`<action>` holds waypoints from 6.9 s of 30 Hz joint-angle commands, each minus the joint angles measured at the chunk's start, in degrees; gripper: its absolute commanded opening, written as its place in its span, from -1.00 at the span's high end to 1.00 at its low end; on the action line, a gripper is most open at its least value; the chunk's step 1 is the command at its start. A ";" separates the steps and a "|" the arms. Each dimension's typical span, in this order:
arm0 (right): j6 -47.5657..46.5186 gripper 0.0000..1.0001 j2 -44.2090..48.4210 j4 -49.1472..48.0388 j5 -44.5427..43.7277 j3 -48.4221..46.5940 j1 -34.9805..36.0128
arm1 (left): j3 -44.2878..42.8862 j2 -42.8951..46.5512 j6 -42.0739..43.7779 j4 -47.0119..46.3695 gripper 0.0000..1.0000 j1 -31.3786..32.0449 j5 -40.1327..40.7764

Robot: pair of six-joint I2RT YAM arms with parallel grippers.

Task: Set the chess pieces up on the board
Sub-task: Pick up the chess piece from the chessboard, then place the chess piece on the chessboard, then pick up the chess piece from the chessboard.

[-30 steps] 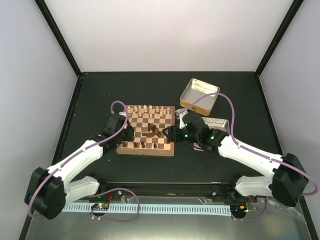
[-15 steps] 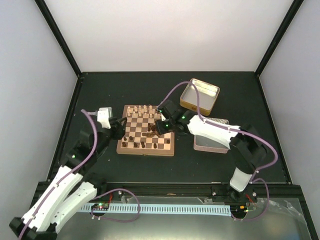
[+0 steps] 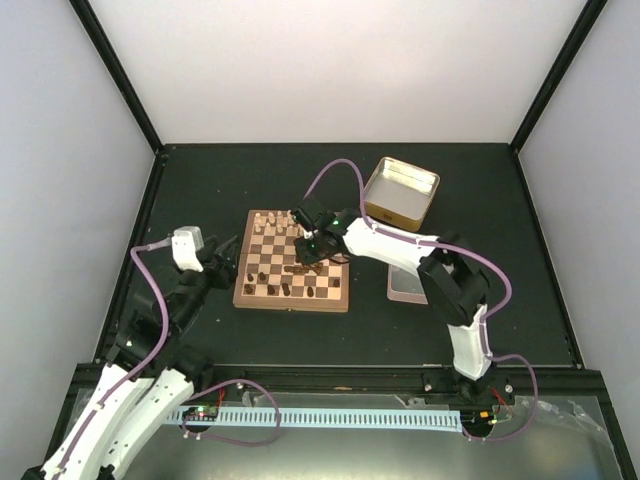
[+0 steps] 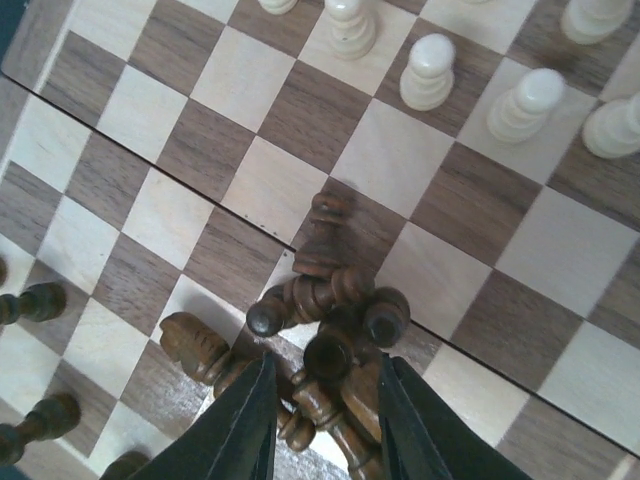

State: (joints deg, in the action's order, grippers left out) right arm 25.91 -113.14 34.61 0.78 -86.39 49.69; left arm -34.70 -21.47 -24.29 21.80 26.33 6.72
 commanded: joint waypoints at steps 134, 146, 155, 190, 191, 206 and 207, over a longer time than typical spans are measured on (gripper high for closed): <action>7.04 0.86 13.46 4.86 -6.67 19.09 7.60 | 0.77 -6.06 -2.64 1.15 -0.30 -0.22 2.94; 7.32 0.56 12.97 3.61 -9.15 19.20 7.70 | 1.04 -5.95 -2.52 1.33 -0.30 -0.22 2.93; 7.82 0.55 13.52 3.97 -9.73 18.80 7.63 | 1.04 -5.96 -2.53 1.31 -0.30 -0.22 2.94; -5.28 0.43 -3.76 -1.43 -8.33 -3.17 0.58 | 0.96 -9.69 -5.16 0.43 -0.29 -0.36 0.04; -5.04 0.45 -4.07 -1.25 -8.24 -3.29 0.51 | 0.95 -9.68 -5.15 0.39 -0.29 -0.38 0.05; -4.93 0.85 -4.07 -0.88 -10.33 -3.58 0.07 | 0.77 -9.38 -4.76 0.59 -0.30 -0.48 0.31; -5.10 0.85 -3.11 -1.41 -10.53 -3.04 0.11 | 0.77 -9.40 -4.73 0.56 -0.30 -0.49 0.31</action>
State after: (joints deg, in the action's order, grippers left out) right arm 21.26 -119.22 33.89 -7.40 -89.45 50.04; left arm -33.47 -31.14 -29.12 23.53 26.26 7.29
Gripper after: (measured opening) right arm 0.092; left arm 0.649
